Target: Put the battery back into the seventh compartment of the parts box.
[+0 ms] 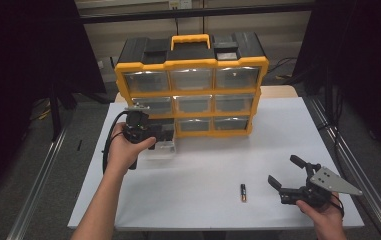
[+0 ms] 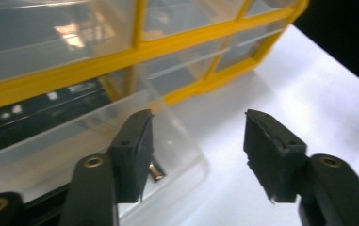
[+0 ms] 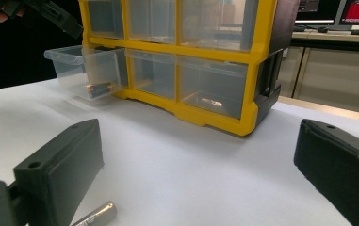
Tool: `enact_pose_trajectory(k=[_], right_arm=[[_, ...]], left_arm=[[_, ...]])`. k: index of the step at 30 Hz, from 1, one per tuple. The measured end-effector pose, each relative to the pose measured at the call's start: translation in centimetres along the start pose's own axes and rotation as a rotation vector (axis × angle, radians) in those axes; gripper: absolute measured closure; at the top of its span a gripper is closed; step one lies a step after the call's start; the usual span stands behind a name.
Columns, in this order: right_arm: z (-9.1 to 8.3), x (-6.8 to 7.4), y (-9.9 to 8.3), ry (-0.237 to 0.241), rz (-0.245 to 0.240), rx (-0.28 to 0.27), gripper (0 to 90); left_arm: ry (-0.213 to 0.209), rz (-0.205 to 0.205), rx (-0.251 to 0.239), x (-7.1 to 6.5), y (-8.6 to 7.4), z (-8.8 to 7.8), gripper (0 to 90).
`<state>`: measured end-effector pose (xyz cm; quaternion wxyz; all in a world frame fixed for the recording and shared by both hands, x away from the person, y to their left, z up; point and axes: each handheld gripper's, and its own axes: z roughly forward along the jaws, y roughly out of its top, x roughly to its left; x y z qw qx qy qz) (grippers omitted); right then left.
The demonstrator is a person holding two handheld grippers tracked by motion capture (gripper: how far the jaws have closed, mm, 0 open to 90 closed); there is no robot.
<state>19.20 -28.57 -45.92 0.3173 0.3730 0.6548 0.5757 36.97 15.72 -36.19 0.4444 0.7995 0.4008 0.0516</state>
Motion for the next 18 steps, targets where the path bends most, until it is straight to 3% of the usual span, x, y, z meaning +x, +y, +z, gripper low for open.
enact_pose_trajectory(k=[11, 18], right_arm=[[0.1, 0.0, 0.0, 0.000, -0.002, 0.000, 1.7], [0.0, 0.0, 0.0, -0.003, 0.002, 0.000, 1.7]], left_arm=[[-0.115, 0.062, -0.004, -3.2, -0.6, 1.1, 25.4], [-0.162, 0.117, 0.013, -4.9, -1.3, 2.3, 20.7]])
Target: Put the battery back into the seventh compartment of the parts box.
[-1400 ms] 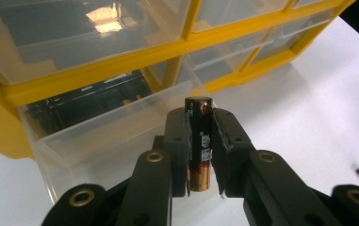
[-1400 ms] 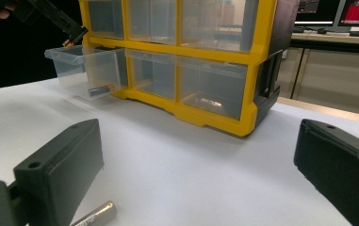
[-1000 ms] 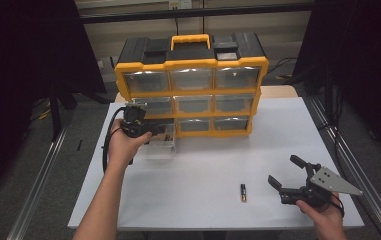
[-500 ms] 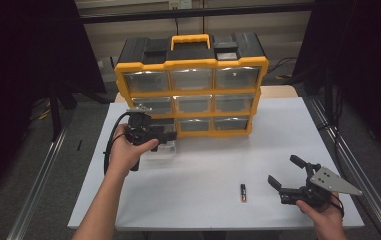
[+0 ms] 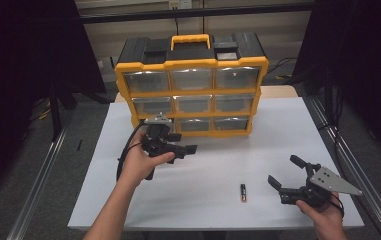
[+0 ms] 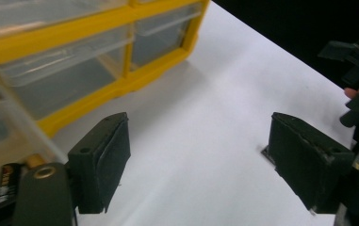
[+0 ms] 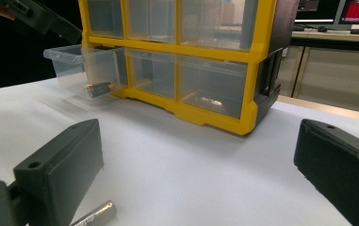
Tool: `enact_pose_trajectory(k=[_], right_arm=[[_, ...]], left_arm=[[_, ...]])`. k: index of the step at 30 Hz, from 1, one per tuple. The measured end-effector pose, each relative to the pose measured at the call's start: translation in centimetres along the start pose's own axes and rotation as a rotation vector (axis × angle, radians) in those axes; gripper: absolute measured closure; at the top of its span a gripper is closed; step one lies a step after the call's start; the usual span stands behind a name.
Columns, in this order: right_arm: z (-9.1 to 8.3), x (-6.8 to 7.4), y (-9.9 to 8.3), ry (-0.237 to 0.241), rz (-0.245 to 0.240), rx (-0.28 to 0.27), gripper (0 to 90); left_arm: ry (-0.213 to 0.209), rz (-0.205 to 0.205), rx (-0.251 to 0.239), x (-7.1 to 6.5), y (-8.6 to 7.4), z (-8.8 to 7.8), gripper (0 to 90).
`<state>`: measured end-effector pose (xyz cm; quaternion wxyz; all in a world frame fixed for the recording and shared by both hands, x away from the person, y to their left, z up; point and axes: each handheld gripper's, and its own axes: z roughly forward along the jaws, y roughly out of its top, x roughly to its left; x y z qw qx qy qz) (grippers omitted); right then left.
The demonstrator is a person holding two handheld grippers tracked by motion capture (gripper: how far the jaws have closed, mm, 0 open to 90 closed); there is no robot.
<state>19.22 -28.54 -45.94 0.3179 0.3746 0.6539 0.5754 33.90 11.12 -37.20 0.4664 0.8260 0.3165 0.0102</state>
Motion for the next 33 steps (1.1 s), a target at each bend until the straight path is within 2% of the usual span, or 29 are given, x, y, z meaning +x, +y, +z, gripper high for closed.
enact_pose_trajectory(k=[12, 15, 17, 25, 26, 27, 31, 33], right_arm=[[0.0, 0.0, 0.0, 0.004, -0.004, 0.004, 1.7], [0.0, 0.0, 0.0, 0.003, -0.005, 0.001, 1.7], [0.0, 0.0, 0.0, 0.006, -0.006, -0.001, 1.7], [0.0, 0.0, 0.0, 0.006, -0.003, 0.001, 1.7], [0.0, 0.0, 0.0, 0.005, -0.002, 0.002, 1.7], [0.0, 0.0, 0.0, 0.005, -0.004, 0.002, 1.7], [0.0, 0.0, 0.0, 0.006, -0.006, 0.003, 1.7], [0.1, 0.0, 0.0, 0.007, -0.010, -0.002, 1.7]], left_arm=[[-0.034, 0.056, 0.028, -1.9, -0.7, 1.6, 17.7], [-0.049, 0.065, 0.021, -2.4, -1.0, 2.3, 17.4], [-0.058, 0.076, 0.039, -2.7, -1.2, 2.6, 17.0], [-0.091, 0.094, 0.049, -3.9, -1.9, 4.3, 16.6], [-0.054, 0.098, 0.046, -4.2, -2.0, 4.5, 16.6], [-0.095, 0.097, 0.051, -4.2, -2.1, 4.6, 16.6], [-0.109, 0.097, 0.054, -4.5, -2.4, 5.3, 16.2], [-0.097, 0.105, 0.080, -4.6, -2.6, 5.6, 16.1]])
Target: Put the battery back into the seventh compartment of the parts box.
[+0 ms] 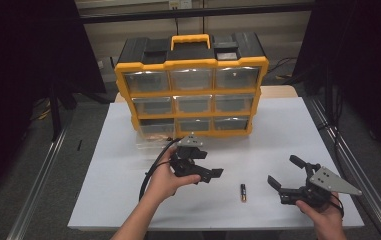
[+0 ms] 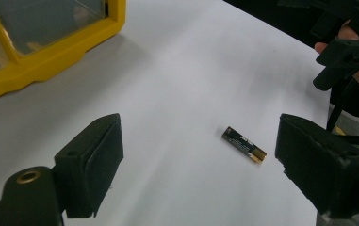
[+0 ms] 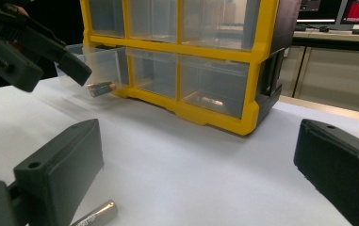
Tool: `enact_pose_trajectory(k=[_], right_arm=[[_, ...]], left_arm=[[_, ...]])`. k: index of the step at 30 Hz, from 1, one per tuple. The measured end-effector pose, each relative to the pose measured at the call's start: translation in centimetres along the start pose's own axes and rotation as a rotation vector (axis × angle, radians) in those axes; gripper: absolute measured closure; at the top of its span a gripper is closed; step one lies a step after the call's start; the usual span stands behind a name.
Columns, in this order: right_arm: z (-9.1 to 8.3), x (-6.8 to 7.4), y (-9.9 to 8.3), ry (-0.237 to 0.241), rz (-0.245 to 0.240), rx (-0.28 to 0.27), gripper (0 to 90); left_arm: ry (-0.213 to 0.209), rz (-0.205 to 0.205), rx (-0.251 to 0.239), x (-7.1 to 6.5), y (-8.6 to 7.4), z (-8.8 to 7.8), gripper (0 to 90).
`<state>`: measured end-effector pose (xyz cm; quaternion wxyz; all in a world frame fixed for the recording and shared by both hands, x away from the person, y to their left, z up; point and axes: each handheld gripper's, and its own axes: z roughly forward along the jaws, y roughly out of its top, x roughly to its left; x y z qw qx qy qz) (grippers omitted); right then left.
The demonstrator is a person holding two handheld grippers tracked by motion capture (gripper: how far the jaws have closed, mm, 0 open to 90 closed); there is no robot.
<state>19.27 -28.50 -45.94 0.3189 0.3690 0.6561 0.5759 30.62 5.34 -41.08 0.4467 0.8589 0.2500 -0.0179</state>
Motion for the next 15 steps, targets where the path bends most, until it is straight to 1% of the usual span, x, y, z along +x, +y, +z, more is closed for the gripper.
enact_pose_trajectory(k=[1, 2, 3, 4, 5, 7, 8, 9, 11, 12, 13, 14, 15], right_arm=[[0.0, 0.0, 0.0, 0.000, 0.004, 0.001, 1.7], [0.0, 0.0, 0.0, 0.000, 0.007, 0.002, 1.7], [0.0, 0.0, 0.0, -0.002, 0.005, 0.004, 1.7], [0.0, 0.0, 0.0, -0.004, 0.004, 0.004, 1.7], [0.0, 0.0, 0.0, -0.003, 0.002, 0.004, 1.7], [0.0, 0.0, 0.0, -0.001, 0.002, 0.003, 1.7], [0.0, 0.0, 0.0, 0.000, 0.000, 0.005, 1.7], [0.0, 0.0, 0.0, -0.003, 0.004, 0.007, 1.7], [0.0, 0.0, 0.0, 0.000, 0.002, 0.005, 1.7], [0.0, 0.0, 0.0, -0.001, 0.000, 0.004, 1.7], [0.0, 0.0, 0.0, 0.002, 0.000, 0.004, 1.7], [0.0, 0.0, 0.0, 0.001, 0.002, 0.004, 1.7], [0.0, 0.0, 0.0, 0.000, 0.004, 0.007, 1.7]], left_arm=[[-0.004, 0.003, -0.012, 0.0, -0.1, 0.3, 16.1], [-0.009, 0.004, -0.003, -0.1, -0.2, 0.5, 16.1], [-0.018, 0.005, -0.006, -0.2, -0.3, 0.7, 16.1], [-0.007, 0.010, 0.005, -0.3, -0.3, 0.8, 16.1], [-0.017, 0.010, -0.003, -0.4, -0.4, 1.1, 16.1], [-0.015, 0.017, 0.000, -0.7, -0.5, 1.5, 16.2], [-0.017, 0.023, 0.015, -0.8, -0.5, 1.7, 16.2], [-0.019, 0.024, 0.006, -1.0, -0.5, 1.9, 16.2], [-0.022, 0.022, 0.017, -1.2, -0.6, 2.3, 16.2], [-0.028, 0.027, 0.009, -1.3, -0.6, 2.5, 16.2], [-0.024, 0.023, 0.021, -1.4, -0.6, 2.7, 16.2], [-0.032, 0.022, 0.006, -1.5, -0.7, 3.0, 16.2], [-0.025, 0.031, 0.021, -1.7, -0.7, 3.1, 16.2]])
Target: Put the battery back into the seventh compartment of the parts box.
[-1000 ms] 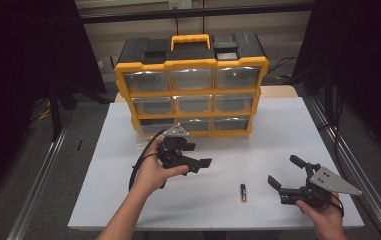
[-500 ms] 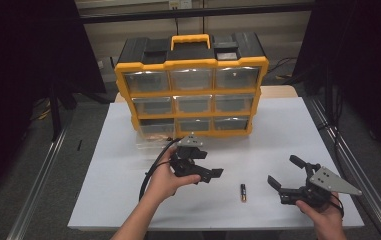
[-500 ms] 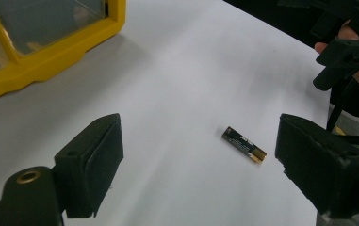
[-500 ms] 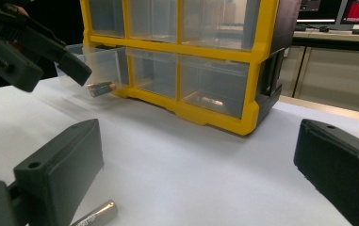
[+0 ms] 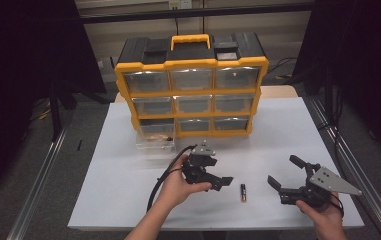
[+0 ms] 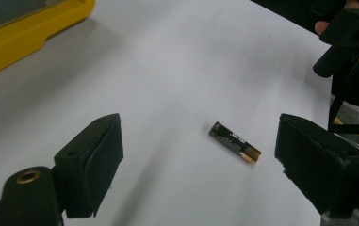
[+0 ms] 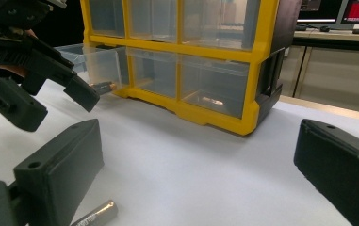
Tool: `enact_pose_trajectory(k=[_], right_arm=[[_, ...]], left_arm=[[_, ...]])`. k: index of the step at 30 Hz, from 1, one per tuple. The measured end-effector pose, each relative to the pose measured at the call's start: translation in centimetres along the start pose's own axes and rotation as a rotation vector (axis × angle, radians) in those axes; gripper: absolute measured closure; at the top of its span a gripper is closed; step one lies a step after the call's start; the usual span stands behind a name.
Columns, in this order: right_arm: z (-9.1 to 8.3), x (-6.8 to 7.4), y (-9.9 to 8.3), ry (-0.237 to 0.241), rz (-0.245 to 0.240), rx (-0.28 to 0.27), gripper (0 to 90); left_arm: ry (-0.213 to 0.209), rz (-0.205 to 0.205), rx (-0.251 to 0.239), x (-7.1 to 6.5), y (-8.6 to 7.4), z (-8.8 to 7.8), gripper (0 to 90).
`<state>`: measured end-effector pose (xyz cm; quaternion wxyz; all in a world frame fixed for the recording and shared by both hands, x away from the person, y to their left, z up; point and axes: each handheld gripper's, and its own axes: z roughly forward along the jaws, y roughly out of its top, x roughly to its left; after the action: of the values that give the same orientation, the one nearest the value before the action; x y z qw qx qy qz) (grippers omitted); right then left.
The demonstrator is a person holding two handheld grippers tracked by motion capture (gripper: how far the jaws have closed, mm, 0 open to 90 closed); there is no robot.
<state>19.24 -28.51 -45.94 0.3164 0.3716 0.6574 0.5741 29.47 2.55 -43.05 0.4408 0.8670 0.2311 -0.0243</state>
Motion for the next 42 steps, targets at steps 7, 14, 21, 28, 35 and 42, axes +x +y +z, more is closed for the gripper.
enact_pose_trajectory(k=[7, 14, 21, 28, 35, 42], right_arm=[[0.0, 0.0, 0.0, 0.003, -0.004, -0.004, 1.7], [0.0, 0.0, 0.0, 0.001, -0.004, -0.005, 1.7], [0.0, 0.0, 0.0, 0.001, 0.003, -0.006, 1.7], [-0.1, 0.0, 0.1, 0.001, 0.003, -0.005, 1.7], [-0.1, 0.0, 0.1, 0.001, 0.005, -0.005, 1.7], [-0.1, -0.1, 0.0, 0.001, 0.007, -0.006, 1.7]], left_arm=[[-0.016, 0.020, 0.015, -0.8, -0.2, 1.4, 16.7], [-0.013, 0.014, 0.018, -1.4, -0.6, 2.5, 18.3], [-0.006, 0.020, 0.033, -2.1, -0.9, 3.6, 23.3], [-0.004, 0.022, 0.034, -2.9, -1.3, 4.8, 26.9], [0.009, 0.023, 0.061, -3.6, -1.8, 6.3, 31.9], [0.036, 0.077, 0.122, -4.0, -2.0, 6.7, 44.3]])
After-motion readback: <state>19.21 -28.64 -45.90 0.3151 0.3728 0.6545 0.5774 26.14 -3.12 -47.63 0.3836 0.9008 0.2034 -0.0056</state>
